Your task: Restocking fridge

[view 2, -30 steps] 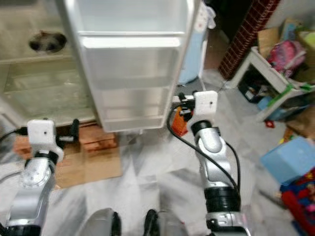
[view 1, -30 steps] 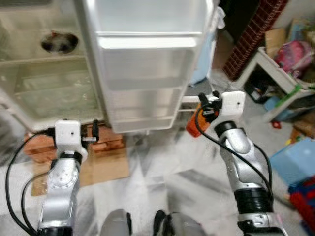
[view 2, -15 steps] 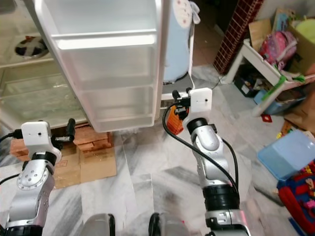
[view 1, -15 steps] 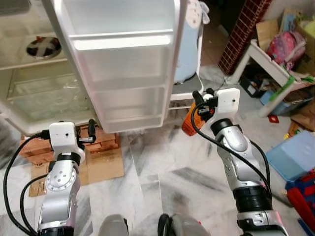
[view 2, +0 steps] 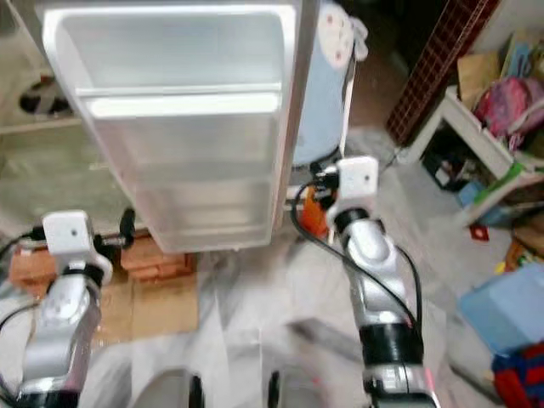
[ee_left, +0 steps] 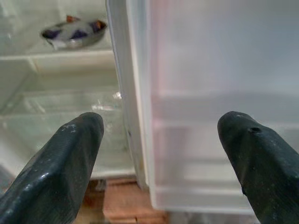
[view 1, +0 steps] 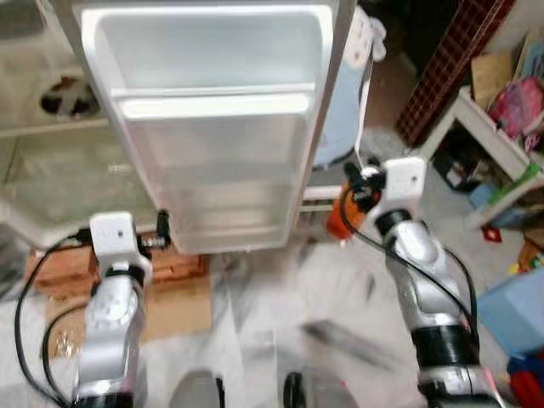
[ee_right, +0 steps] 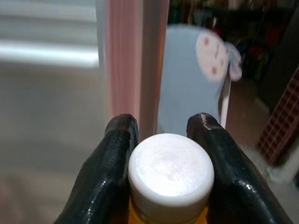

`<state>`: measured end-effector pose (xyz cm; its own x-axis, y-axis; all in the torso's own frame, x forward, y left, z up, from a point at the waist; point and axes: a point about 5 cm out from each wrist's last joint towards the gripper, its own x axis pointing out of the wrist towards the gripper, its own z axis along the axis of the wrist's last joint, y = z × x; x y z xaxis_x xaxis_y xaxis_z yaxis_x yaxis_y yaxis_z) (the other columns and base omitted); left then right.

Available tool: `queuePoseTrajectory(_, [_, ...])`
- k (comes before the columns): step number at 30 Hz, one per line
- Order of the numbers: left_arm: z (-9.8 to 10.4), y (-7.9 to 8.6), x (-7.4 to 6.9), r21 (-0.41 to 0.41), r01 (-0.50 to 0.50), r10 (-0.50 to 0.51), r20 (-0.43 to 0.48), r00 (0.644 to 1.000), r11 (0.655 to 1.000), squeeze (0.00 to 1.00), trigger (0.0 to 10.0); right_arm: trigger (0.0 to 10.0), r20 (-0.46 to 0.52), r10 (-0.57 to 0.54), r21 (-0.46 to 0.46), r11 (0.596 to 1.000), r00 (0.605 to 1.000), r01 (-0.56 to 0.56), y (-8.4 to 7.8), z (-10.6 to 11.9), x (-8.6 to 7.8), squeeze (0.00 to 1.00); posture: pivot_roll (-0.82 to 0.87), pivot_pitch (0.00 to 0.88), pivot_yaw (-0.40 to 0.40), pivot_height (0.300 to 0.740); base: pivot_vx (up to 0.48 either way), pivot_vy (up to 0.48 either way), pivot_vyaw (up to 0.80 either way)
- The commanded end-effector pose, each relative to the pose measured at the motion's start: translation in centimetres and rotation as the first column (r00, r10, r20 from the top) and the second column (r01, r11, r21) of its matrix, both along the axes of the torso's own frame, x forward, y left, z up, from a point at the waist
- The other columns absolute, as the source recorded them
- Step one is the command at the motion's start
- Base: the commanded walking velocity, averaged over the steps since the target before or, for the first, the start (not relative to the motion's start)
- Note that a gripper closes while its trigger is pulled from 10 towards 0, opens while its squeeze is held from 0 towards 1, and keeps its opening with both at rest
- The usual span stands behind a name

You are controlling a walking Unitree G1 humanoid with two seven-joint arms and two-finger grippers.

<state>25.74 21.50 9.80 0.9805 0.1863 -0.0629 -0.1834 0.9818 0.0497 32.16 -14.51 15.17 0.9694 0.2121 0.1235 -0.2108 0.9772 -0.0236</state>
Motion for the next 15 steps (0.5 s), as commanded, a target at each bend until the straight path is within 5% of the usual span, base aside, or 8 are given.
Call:
queuePoseTrajectory(1, [-0.45,0.39,-0.31,-0.006,-0.032,0.032,-0.035,0.999,0.999,0.0,10.0,10.0,0.033,0.038,0.005,0.999,0.999,-0.038,0.88,0.59,-0.15,0.0,0.07,0.162,-0.044,0.74,0.0,0.435,0.0])
queuePoseTrajectory(6, [-0.52,-0.07,-0.24,-0.003,-0.011,0.011,-0.036,0.999,1.0,0.0,10.0,10.0,0.029,0.039,-0.003,0.999,0.999,-0.039,0.74,0.49,-0.3,0.0,0.07,0.161,-0.043,0.74,0.0,0.46,0.0])
queuePoseTrajectory(15, [-0.62,-0.47,-0.43,0.018,0.004,-0.003,-0.051,0.999,1.0,0.0,10.0,10.0,0.024,0.028,-0.025,0.999,0.999,-0.028,0.35,0.37,-0.28,0.0,0.07,0.16,-0.044,0.74,0.0,0.0,0.0])
